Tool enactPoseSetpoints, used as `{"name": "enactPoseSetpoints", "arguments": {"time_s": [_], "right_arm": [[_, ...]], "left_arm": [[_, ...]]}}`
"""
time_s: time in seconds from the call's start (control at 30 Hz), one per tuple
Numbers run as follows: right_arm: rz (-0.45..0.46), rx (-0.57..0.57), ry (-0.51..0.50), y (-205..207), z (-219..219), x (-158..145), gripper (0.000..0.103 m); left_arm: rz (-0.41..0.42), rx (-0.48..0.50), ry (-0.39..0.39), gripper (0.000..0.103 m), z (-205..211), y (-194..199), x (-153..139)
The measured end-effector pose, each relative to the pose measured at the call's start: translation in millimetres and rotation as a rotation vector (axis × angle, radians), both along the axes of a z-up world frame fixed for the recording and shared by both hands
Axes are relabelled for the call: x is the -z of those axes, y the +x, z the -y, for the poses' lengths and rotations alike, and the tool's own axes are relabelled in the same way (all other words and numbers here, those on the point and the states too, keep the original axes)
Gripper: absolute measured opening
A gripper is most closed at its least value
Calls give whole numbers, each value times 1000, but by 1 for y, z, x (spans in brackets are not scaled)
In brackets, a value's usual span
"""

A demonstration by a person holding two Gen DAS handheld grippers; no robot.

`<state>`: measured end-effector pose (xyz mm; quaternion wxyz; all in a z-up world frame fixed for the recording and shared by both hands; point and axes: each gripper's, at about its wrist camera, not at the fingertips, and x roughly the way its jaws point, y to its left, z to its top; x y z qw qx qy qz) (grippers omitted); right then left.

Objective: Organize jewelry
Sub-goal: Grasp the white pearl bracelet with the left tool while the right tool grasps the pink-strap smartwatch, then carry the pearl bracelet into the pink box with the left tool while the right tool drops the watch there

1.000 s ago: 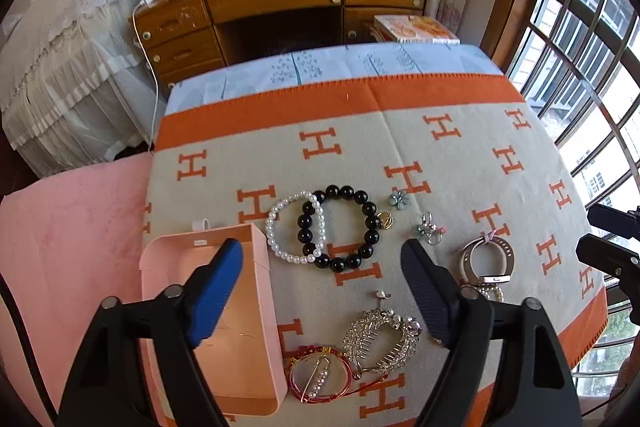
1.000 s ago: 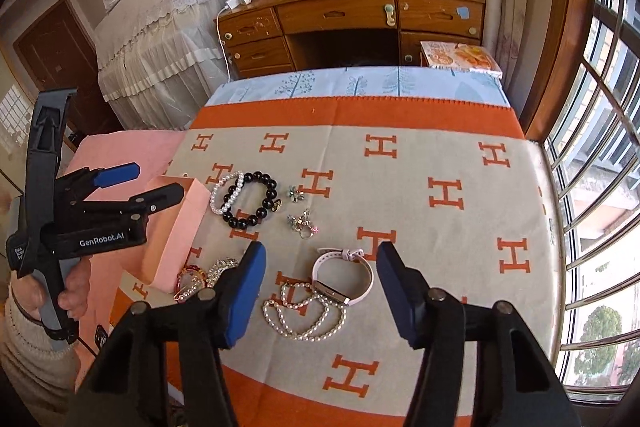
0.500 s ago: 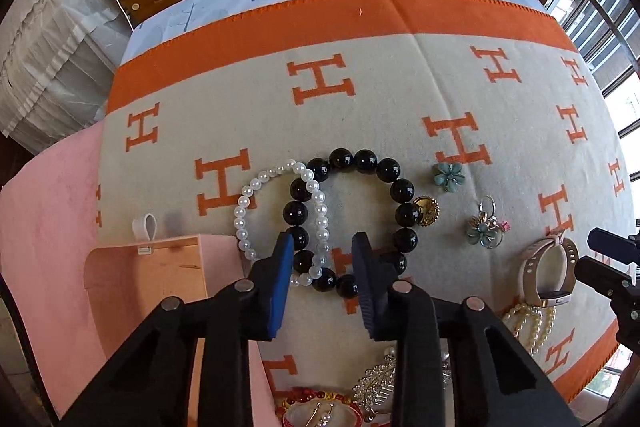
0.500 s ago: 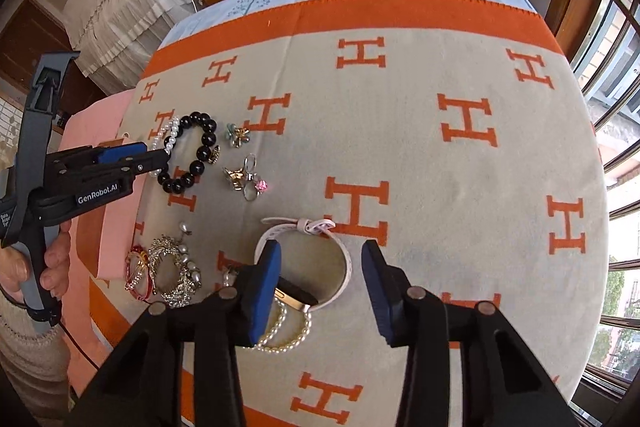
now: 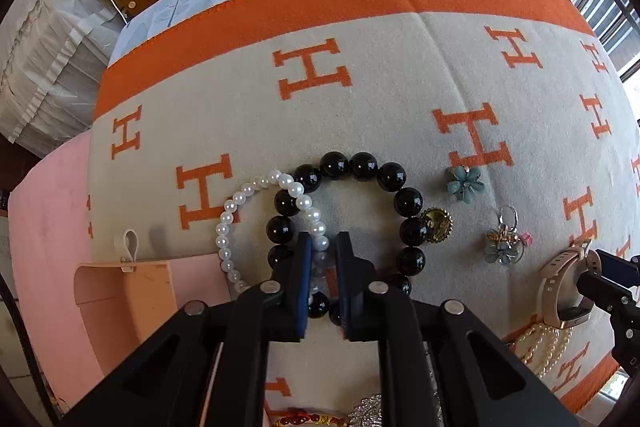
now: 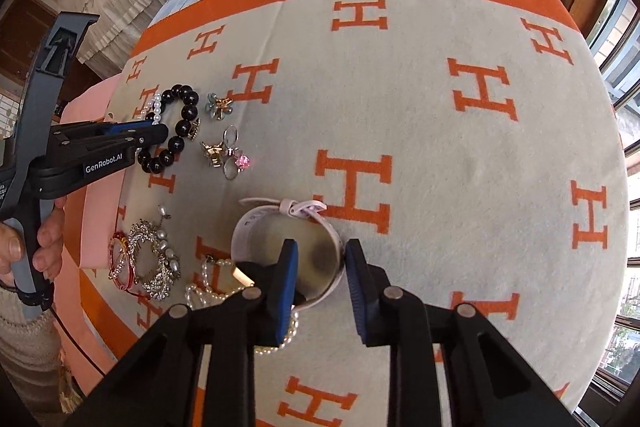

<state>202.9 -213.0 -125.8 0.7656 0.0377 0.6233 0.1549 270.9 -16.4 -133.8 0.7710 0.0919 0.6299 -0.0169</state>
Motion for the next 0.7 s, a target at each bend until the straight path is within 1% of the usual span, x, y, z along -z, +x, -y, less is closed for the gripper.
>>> {"name": "enactPoseSetpoints", "arguments": {"time_s": [0.07,0.1,0.13,0.23,0.3,0.5,0.7], "right_arm": [[12,-3,-13,0,-1,0,16],[13,-2,-17,0,0,0,10],[11,2,-15,0,1,0,6],[24,16,-10,-3,3,-5,6],[51,16,0,-8,4,-15,6],[159,4,23,-27,-9,-61,6],[258,-52,40,-45,-43,-106,6]], "left_arm": [[15,-15,2,5,-2,0,-1],[23,-20,0,5,-4,1,-2],[35,-27,-9,5,-5,-1,-5],[95,-37,-30,5,-12,-12,-25],[133,-49,-56,5,-18,-20,-42],[248,-73,-116,5,-40,-57,-99],[351,-108,-154,5,-72,-101,-152]]}}
